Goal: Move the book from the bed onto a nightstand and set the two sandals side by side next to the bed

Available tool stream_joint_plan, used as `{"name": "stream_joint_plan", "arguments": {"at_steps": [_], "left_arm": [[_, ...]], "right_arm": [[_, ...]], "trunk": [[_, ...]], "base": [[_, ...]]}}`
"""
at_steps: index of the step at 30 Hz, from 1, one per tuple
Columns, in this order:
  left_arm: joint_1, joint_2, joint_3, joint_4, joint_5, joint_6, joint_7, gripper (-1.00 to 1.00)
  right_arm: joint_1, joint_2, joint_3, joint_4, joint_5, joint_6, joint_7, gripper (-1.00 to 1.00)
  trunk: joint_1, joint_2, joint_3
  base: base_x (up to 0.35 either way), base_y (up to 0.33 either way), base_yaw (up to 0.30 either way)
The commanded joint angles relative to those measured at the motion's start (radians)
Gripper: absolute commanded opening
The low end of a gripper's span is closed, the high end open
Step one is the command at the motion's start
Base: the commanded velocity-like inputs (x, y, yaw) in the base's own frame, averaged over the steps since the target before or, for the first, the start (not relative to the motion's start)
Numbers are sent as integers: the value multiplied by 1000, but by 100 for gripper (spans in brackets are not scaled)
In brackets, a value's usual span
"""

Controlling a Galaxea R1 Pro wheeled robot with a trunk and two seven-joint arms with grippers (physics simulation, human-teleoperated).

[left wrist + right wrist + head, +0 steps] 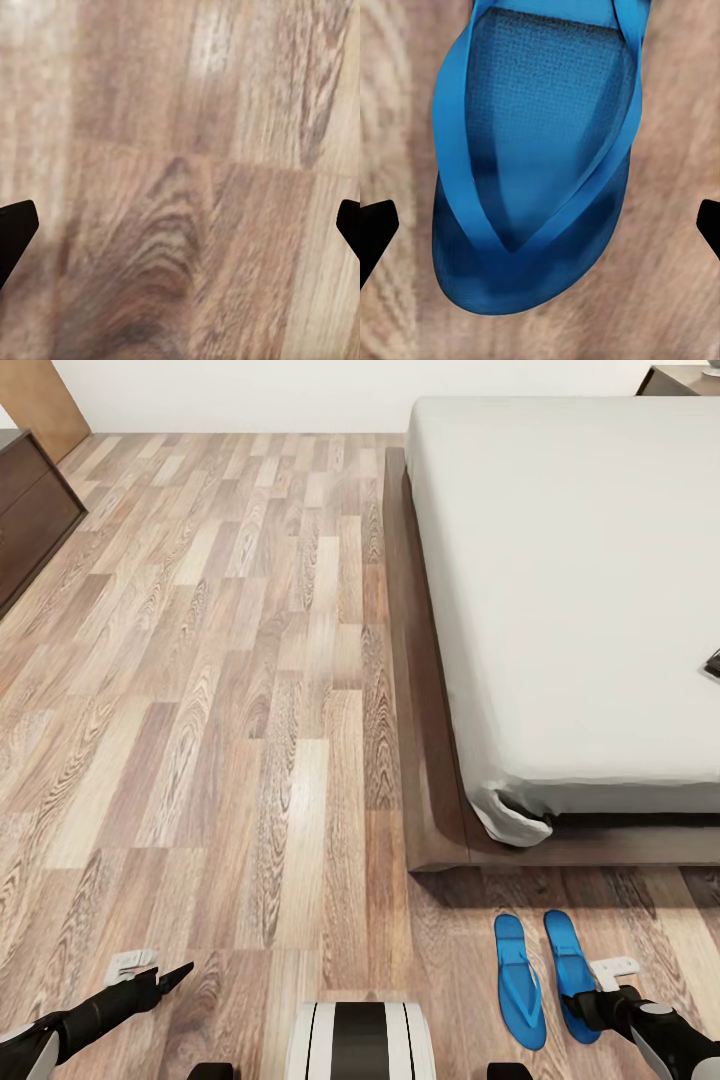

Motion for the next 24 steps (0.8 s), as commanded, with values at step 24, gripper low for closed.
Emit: {"name": "stream_joint_plan", "arguments": {"at_steps": [24], "left_arm": [[0, -1, 6, -1, -5, 11, -7, 100]], "right_arm": [[0, 0, -6, 0, 10, 0, 4, 100]], "trunk": [[-9, 4, 73]], "base": [[0, 0, 0]]}}
